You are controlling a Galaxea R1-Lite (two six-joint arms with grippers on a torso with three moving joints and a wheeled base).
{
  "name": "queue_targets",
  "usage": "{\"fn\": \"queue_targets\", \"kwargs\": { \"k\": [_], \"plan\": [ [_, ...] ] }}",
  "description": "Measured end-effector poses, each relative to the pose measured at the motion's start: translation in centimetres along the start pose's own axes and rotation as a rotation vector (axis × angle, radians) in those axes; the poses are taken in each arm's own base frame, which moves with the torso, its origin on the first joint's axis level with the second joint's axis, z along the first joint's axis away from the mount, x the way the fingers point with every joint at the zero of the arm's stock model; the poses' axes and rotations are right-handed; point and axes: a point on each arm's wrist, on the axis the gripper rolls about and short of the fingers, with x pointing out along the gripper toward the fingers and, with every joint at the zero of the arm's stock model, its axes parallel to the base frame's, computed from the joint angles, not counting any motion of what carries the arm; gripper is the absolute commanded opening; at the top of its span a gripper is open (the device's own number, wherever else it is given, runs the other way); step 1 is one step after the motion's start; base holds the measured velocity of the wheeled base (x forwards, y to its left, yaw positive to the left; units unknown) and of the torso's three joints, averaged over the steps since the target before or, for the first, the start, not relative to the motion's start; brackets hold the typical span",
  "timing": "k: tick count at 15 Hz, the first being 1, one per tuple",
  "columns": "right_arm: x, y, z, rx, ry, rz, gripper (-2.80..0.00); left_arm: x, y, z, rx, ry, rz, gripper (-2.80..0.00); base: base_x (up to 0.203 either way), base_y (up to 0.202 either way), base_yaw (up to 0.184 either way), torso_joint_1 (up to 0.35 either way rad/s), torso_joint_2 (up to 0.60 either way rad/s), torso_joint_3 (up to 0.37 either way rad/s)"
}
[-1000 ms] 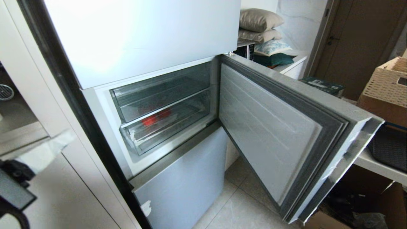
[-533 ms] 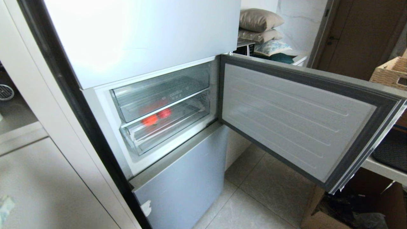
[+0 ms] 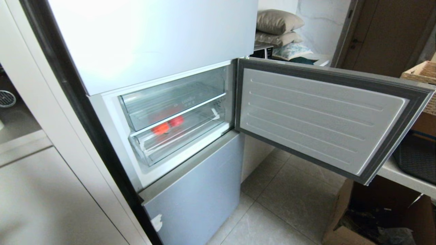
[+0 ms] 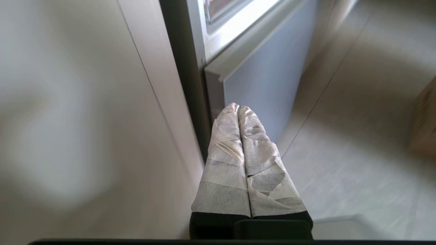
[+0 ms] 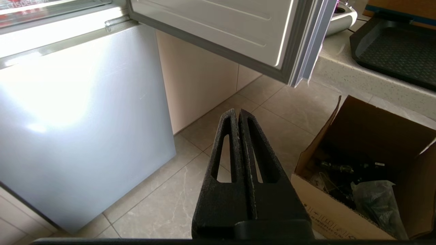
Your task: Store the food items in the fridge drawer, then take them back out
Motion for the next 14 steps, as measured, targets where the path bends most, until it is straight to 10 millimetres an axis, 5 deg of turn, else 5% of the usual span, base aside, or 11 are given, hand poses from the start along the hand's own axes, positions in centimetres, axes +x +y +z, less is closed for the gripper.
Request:
{"fn": "queue_targets", "kwargs": {
  "k": [8, 14],
  "plan": [
    [0.0, 0.0, 0.0, 0.0, 0.0, 0.0, -2.8, -0.2, 0.0, -0.28, -0.046, -0.022, 0.015, -2.8, 0.0, 0.0, 0.0, 0.0, 0.0, 0.0],
    [0.0, 0.0, 0.0, 0.0, 0.0, 0.001, -2.8, -0.21, 0.0, -0.29, -0.046, -0.021, 0.015, -2.8, 0.0, -0.007, 0.154, 0.002, 0.0, 0.003]
  ]
}}
